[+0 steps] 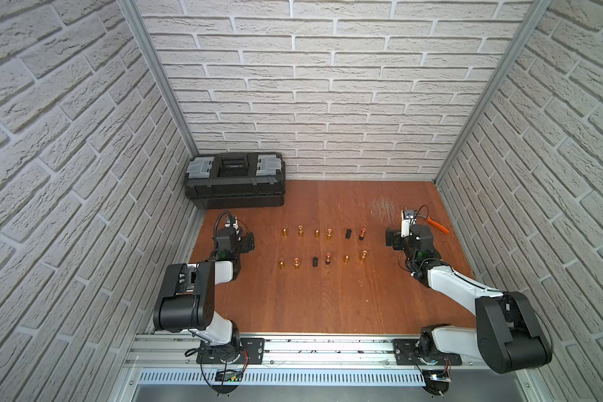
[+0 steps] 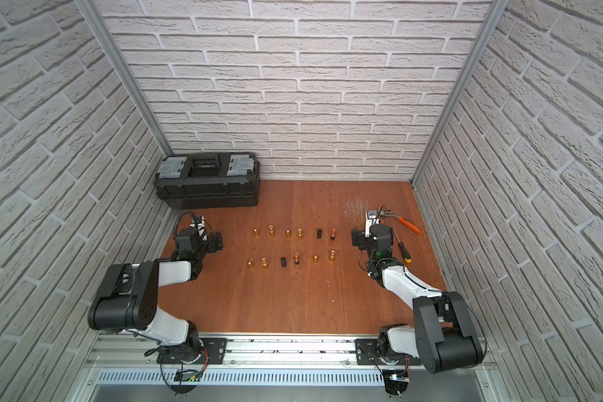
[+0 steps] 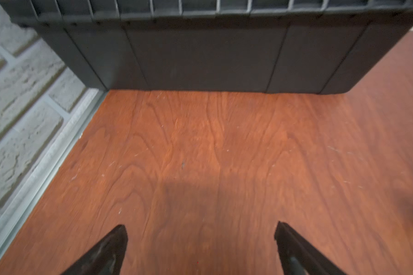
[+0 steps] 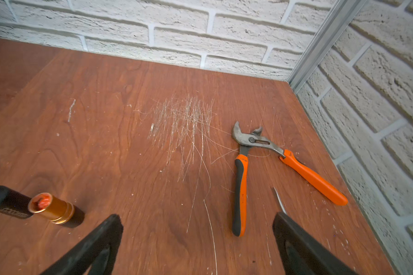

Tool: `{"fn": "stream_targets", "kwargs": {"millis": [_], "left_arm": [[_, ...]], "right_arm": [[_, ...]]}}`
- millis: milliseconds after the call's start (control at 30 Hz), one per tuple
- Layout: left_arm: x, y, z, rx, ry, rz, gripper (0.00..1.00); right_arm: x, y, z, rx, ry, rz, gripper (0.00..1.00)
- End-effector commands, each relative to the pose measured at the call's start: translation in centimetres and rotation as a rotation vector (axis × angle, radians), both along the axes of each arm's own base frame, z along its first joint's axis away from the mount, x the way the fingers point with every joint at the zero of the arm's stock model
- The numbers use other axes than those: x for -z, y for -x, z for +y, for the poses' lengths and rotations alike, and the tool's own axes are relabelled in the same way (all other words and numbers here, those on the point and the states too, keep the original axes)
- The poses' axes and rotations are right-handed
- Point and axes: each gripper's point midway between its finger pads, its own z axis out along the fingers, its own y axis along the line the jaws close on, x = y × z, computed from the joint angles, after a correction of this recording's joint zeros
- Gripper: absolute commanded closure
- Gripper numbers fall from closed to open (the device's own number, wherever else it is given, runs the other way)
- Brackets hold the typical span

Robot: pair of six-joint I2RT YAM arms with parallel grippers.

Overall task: Open the lipstick cap
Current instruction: Reset both arms

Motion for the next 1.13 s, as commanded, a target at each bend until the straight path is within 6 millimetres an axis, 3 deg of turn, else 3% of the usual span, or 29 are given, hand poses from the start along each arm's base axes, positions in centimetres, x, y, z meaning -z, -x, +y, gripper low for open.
{"fn": "stream_targets", "kwargs": {"millis": [0, 167, 267, 1100], "left_arm": [[-2.5, 0.1, 0.2, -0.022, -0.078, -0.174, 0.02], [-1.7, -0.7, 0.7, -0.001, -0.011, -0.121, 0.02], [-1.7, -0.7, 0.7, -0.001, -0.012, -0.116, 0.02], [-1.8, -0.7, 0.7, -0.001, -0.012, -0.120, 0.02]], "right_arm": [[-1.0, -0.7, 0.4, -0.053, -0.040, -0.082, 0.00], [1.7, -1.0, 1.9, -0.162, -0.055, -0.090, 0.00], [2.2, -1.7, 1.3, -0.136, -0.069, -0.050, 0.00], [2.2, -1.8, 0.7, -0.099, -0.066, -0.048, 0.00]]}}
